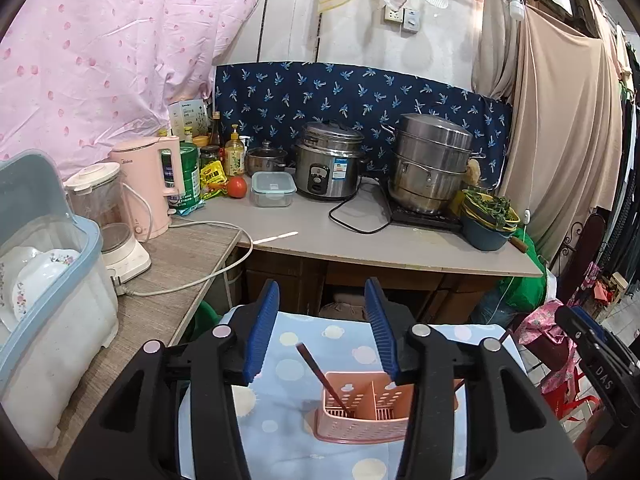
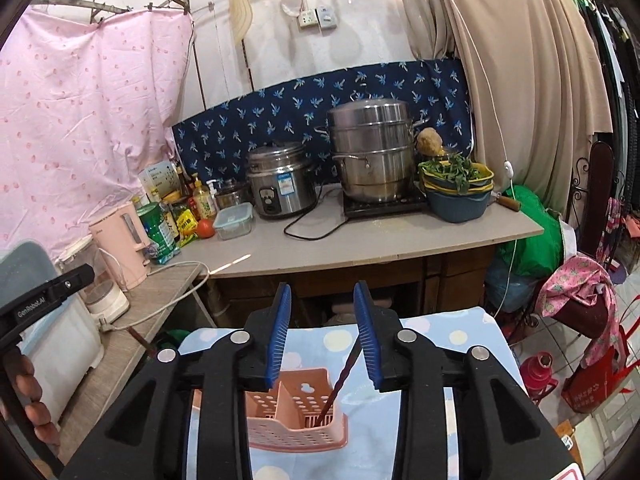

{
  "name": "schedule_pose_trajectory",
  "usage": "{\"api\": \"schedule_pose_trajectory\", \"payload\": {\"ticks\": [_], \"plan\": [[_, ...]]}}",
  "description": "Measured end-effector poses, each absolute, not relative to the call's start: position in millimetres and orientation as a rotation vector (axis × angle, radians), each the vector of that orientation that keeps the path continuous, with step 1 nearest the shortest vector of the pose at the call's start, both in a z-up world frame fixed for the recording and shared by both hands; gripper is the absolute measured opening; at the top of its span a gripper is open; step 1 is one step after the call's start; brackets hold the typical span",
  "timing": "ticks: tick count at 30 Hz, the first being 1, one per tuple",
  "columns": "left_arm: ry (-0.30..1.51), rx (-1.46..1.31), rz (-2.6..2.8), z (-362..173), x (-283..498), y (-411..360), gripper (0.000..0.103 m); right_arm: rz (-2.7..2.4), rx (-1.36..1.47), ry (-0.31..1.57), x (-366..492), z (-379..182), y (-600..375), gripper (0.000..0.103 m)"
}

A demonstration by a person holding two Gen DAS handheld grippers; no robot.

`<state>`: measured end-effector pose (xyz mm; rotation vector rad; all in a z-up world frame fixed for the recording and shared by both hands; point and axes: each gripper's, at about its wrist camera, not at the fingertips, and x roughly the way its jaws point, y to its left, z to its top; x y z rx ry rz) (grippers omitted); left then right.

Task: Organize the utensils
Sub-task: 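Lower the chopsticks into the pink holder and open both grippers, then move both open grippers back down to the remaining chopsticks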

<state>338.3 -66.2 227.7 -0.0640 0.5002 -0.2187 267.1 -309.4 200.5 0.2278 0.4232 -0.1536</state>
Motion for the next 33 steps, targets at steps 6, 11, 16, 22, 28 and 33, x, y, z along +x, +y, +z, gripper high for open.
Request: {"api": "schedule_pose_trajectory", "payload": {"ticks": [6, 11, 16, 22, 28, 33], "plan": [[0.482, -0.042, -0.219, 238, 315, -61, 0.053, -0.153, 0.213, 0.401, 241, 214, -302, 0.037], [0.488, -0.03, -0.213, 242, 288, -48, 0.054, -0.146, 0.227, 0.403, 209, 217, -299, 0.039], [0.516, -0.024, -0.203, 229, 256, -31, 0.054, -0.144, 0.236, 0.425, 170, 207, -295, 0.04], [0.582, -0.017, -0.195, 198, 216, -12, 0.054, -0.143, 0.248, 0.478, 118, 181, -288, 0.04], [0.653, 0.009, -0.199, 161, 176, -1, 0.054, -0.149, 0.249, 0.564, 71, 141, -276, 0.04], [0.726, 0.02, -0.207, 129, 151, 7, 0.054, -0.16, 0.246, 0.637, 40, 110, -269, 0.04]]}}
